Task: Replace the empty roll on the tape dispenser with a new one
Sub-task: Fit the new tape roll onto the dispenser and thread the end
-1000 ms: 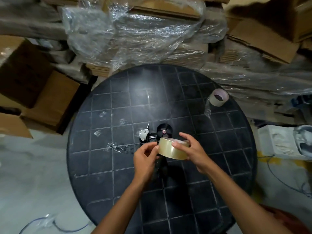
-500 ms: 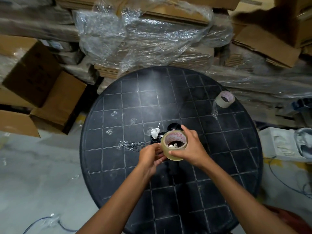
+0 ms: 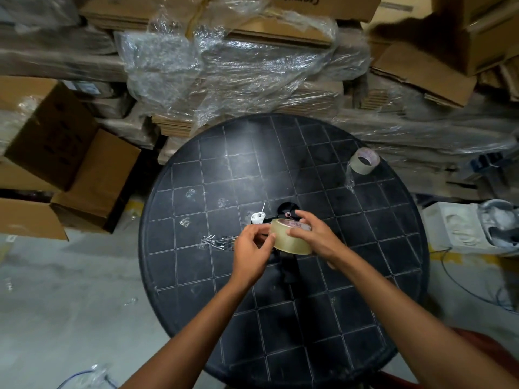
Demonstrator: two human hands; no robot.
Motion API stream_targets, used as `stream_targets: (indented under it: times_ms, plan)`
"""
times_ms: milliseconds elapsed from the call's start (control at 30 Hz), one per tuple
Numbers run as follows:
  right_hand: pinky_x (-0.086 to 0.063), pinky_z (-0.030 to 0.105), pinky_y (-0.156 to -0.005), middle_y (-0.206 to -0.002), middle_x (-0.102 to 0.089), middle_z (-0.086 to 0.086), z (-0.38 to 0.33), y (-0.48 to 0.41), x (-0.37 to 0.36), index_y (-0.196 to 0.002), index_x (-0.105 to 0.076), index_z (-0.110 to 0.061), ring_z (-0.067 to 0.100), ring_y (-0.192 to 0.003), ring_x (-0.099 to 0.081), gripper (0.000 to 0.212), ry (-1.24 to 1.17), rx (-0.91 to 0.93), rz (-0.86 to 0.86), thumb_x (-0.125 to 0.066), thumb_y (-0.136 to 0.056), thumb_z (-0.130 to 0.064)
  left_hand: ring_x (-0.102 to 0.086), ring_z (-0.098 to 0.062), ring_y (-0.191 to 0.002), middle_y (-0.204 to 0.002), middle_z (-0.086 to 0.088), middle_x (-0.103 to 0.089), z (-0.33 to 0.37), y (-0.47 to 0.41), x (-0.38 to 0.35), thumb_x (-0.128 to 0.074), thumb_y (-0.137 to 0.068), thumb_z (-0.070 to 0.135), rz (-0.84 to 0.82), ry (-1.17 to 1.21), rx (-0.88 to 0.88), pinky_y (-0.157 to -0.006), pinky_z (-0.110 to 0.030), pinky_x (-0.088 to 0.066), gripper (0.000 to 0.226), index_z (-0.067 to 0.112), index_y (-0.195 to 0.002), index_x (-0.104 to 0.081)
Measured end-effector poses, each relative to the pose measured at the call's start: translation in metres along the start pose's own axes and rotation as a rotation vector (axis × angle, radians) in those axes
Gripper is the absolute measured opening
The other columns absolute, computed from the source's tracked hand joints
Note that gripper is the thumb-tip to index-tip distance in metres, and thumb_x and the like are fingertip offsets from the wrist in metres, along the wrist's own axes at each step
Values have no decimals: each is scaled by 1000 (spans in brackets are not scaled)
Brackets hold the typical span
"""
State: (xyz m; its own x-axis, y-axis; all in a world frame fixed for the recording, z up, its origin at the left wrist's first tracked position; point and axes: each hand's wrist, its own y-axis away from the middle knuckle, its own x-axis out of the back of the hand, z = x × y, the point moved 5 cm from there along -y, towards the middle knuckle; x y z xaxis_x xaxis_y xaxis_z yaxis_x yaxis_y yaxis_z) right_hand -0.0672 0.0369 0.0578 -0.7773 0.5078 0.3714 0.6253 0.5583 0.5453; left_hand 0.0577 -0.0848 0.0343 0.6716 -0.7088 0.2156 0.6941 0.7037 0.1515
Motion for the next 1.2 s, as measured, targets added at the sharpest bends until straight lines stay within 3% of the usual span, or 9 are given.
stream_targets:
  times_ms: [100,233,367,533,633,733,867,1000,1200]
  plan:
    - [-49,43,-103,-135,-50,-1,-3,3,-4,-142,-47,-30,19,-120,-56,102,-2,-12,74,-75,-53,-71,-63,-4,-74,-88,-2,-69,2,0,2,-67,-88,13,48,55,5,-70,-37,-58,5,14,-90,-72]
    - [-52,43,-98,-132,-54,1,-5,6,-10,-139,-49,-29,19,-114,-58,82,9,-7,112,-82,-68,-54,-54,-6,-59,-66,1,-63,-1,-6,6,-63,-90,12,116,60,47,-61,-29,-48,14,8,-76,-65]
    - [-52,43,-97,-136,-46,5,-5,8,-9,-143,-42,-31,22,-116,-54,94,135,-6,143,-84,-62,-51,-50,-6,-51,-58,5,-57,-1,-1,1,-60,-88,13,89,-53,102,-53,-24,-43,14,14,-74,-62]
    - [-49,40,-101,-140,-35,10,-3,10,-12,-151,-28,-25,28,-123,-51,109,323,-5,143,-86,-62,-50,-58,-14,-50,-60,-3,-64,-10,0,-4,-56,-83,-1,66,93,276,-51,-29,-51,18,12,-74,-66]
    - [-49,41,-103,-140,-33,10,-4,8,-8,-152,-28,-22,29,-125,-50,110,337,-10,140,-85,-63,-52,-66,-6,-62,-71,3,-71,-6,1,-4,-61,-82,-2,26,87,215,-59,-24,-56,24,19,-78,-70]
    - [-44,43,-106,-142,-33,11,-7,9,-5,-152,-29,-21,32,-131,-40,106,384,-1,141,-82,-66,-54,-70,-10,-77,-84,1,-75,-7,0,-5,-62,-85,0,-33,96,191,-71,-30,-59,25,22,-87,-72]
    - [-38,43,-107,-145,-31,13,-8,9,-4,-152,-28,-21,34,-135,-31,102,458,11,105,-80,-70,-52,-63,-4,-59,-71,2,-72,-4,-2,-3,-64,-84,3,-34,-3,168,-60,-27,-52,16,15,-82,-75]
    - [-46,45,-104,-145,-28,11,-10,6,-6,-152,-28,-22,33,-128,-45,101,397,-19,59,-79,-71,-52,-67,-20,-60,-65,-1,-71,2,-4,1,-64,-79,11,10,-104,151,-61,-40,-58,9,16,-75,-70]
    - [-52,47,-95,-153,-20,15,-9,1,-15,-157,-12,-25,40,-133,-41,121,494,-155,-95,-76,-63,-68,-67,-19,-58,-62,0,-69,18,-5,1,-61,-77,9,-42,-235,97,-55,-30,-55,11,17,-71,-68]
